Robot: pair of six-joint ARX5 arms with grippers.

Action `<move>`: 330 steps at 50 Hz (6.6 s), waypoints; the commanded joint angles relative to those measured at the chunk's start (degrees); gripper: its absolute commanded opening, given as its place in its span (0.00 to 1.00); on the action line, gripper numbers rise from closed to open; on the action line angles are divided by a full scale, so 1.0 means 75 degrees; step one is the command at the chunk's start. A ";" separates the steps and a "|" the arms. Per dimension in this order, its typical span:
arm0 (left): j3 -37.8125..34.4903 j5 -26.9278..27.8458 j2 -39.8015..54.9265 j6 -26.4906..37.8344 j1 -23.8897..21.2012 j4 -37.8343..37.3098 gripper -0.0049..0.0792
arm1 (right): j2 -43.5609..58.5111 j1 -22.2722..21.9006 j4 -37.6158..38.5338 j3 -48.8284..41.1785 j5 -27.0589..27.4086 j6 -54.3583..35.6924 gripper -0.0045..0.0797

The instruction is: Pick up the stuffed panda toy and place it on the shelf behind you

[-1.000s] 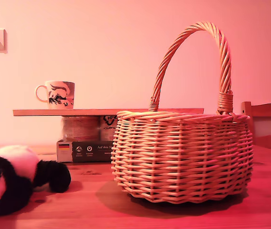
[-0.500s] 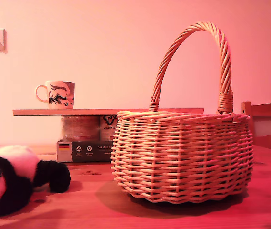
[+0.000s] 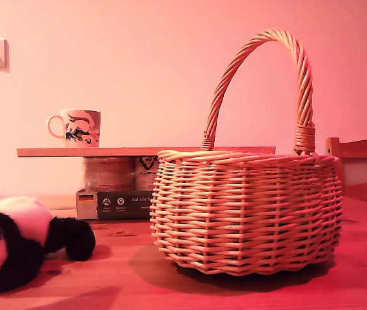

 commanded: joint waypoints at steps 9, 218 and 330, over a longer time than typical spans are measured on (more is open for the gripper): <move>0.0866 0.0012 -0.0067 -0.0064 -0.0289 -0.1314 0.03 | 0.1408 0.0466 -0.0968 0.0539 -0.0396 -0.0691 0.04; 1.2482 -0.1990 1.2412 0.1014 -0.1993 -0.8110 0.16 | 0.2952 0.2017 -0.0898 0.0615 0.0676 -0.1638 0.04; 1.5046 -0.1536 1.5125 0.1641 -0.2256 -0.4135 0.07 | 0.2952 0.2017 -0.1128 0.0615 0.0673 -0.1781 0.04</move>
